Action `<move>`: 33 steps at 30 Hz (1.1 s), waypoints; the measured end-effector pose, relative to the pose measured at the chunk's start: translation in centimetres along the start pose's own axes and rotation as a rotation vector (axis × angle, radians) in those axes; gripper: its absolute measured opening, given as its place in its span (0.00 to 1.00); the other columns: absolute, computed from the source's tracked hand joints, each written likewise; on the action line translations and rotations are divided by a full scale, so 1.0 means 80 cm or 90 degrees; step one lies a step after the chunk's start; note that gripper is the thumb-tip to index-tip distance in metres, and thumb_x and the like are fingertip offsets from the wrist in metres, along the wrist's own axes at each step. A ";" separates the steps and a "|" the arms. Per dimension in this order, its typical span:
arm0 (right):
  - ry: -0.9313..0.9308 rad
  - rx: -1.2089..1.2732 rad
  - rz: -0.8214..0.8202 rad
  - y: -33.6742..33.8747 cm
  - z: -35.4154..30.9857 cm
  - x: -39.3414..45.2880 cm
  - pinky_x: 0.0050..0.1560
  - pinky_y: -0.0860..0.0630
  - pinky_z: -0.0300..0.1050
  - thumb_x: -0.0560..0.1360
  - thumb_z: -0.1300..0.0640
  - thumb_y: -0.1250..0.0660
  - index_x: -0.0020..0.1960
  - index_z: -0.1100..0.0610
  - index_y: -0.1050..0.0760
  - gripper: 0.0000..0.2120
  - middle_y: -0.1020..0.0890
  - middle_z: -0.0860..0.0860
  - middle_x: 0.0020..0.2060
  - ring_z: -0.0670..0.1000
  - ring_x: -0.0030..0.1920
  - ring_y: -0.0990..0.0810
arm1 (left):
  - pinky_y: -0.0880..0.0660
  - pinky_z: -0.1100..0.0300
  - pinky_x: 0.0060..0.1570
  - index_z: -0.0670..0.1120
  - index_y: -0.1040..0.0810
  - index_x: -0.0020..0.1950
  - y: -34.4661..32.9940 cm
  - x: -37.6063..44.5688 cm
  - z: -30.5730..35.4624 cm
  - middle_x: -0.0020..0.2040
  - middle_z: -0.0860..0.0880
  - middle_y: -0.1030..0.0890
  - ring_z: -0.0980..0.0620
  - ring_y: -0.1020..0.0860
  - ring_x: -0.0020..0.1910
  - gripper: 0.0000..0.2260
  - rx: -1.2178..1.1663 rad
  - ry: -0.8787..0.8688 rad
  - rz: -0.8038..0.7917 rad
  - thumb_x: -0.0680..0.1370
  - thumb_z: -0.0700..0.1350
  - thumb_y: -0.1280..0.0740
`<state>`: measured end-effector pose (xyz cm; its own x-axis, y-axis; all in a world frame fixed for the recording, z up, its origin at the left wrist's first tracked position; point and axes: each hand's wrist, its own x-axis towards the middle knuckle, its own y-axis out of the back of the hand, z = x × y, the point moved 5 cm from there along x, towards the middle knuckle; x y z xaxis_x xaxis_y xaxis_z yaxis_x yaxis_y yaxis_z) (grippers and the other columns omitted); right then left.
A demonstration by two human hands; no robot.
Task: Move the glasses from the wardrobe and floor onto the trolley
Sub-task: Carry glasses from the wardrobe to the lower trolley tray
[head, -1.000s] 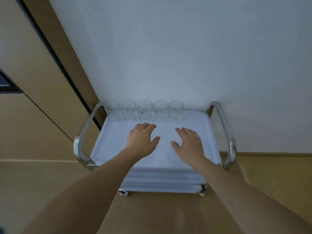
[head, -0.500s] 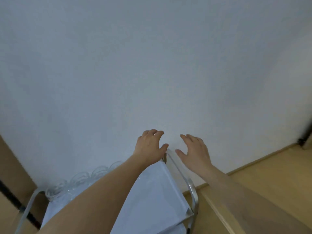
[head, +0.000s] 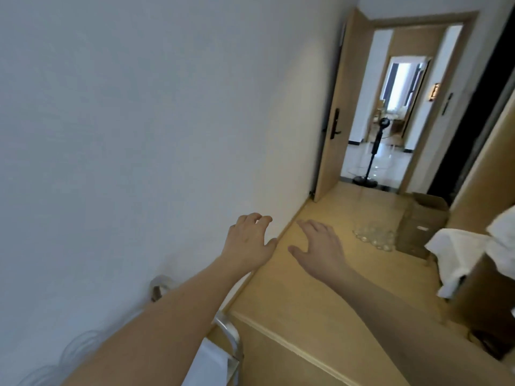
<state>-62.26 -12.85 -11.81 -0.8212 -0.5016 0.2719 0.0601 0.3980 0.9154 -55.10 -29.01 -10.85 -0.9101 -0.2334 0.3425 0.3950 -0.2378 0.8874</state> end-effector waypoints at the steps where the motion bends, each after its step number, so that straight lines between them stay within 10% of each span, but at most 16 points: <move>1: -0.021 -0.008 0.008 0.007 0.019 -0.001 0.75 0.40 0.51 0.78 0.40 0.35 0.79 0.50 0.38 0.33 0.32 0.51 0.76 0.56 0.75 0.37 | 0.33 0.49 0.68 0.50 0.32 0.76 -0.010 0.013 0.016 0.74 0.47 0.30 0.45 0.35 0.73 0.26 -0.007 -0.022 -0.008 0.80 0.57 0.36; 33: -0.316 -0.073 0.128 0.103 0.569 0.178 0.68 0.30 0.55 0.75 0.36 0.32 0.74 0.47 0.32 0.32 0.26 0.48 0.71 0.56 0.71 0.30 | 0.31 0.46 0.67 0.52 0.33 0.76 -0.316 0.434 0.419 0.72 0.46 0.29 0.44 0.32 0.70 0.26 -0.059 -0.347 -0.130 0.80 0.58 0.35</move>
<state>-99.28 18.23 -13.87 -0.9547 0.0092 0.2975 0.2820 0.3482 0.8940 -100.89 0.54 -11.05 -0.8924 0.3382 0.2987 0.1921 -0.3140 0.9298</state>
